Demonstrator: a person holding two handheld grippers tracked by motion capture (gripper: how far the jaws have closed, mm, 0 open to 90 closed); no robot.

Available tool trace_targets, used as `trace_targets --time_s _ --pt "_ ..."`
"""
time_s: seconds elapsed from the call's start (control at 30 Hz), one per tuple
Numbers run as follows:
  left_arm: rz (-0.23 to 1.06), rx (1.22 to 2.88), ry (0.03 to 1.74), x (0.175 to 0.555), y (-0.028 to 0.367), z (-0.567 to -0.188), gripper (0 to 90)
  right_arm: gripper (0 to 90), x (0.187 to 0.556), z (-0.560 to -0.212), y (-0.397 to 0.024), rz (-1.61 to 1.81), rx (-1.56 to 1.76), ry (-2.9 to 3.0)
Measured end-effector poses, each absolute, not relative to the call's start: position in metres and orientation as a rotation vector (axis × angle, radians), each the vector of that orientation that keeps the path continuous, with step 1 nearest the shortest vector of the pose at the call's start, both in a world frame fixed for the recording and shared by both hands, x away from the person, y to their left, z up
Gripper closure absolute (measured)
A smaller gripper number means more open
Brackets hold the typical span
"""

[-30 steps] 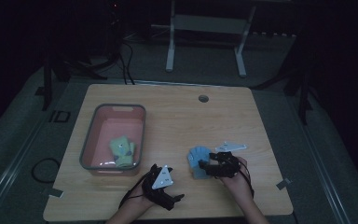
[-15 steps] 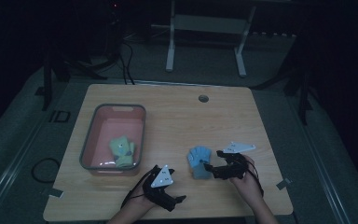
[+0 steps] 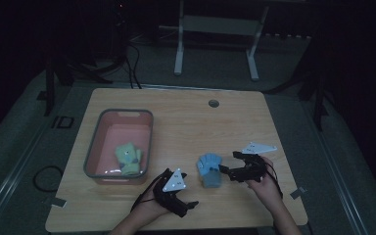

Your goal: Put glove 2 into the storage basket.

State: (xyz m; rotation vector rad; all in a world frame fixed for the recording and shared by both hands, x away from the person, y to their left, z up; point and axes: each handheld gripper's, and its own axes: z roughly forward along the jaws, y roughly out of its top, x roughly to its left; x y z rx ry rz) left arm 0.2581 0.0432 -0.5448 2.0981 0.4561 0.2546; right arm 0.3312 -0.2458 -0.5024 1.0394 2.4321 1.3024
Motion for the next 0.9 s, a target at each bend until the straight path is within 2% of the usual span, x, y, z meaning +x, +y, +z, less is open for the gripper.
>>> trace_targets --time_s 0.13,0.2,0.27,0.4,0.67,0.9 --pt "0.244 2.099 0.409 0.264 0.031 -0.538 4.7 11.0 0.338 -0.501 -0.243 1.279 1.055 2.431" --pt "0.247 2.113 0.379 0.266 0.023 -0.535 4.7 18.8 0.341 -0.500 -0.240 1.256 1.047 2.449" --pt "0.260 2.125 0.359 0.269 0.016 -0.532 5.6 34.0 0.344 -0.498 -0.237 1.214 1.036 2.451" --pt "0.272 2.125 0.305 0.276 0.004 -0.529 15.0 41.9 0.356 -0.501 -0.233 1.232 1.061 2.450" --pt "0.302 2.202 0.191 0.286 -0.020 -0.536 30.2 39.5 0.377 -0.527 -0.221 1.179 1.122 2.503" --pt "0.317 2.291 0.169 0.295 -0.029 -0.559 33.7 32.9 0.384 -0.548 -0.211 1.106 1.127 2.566"
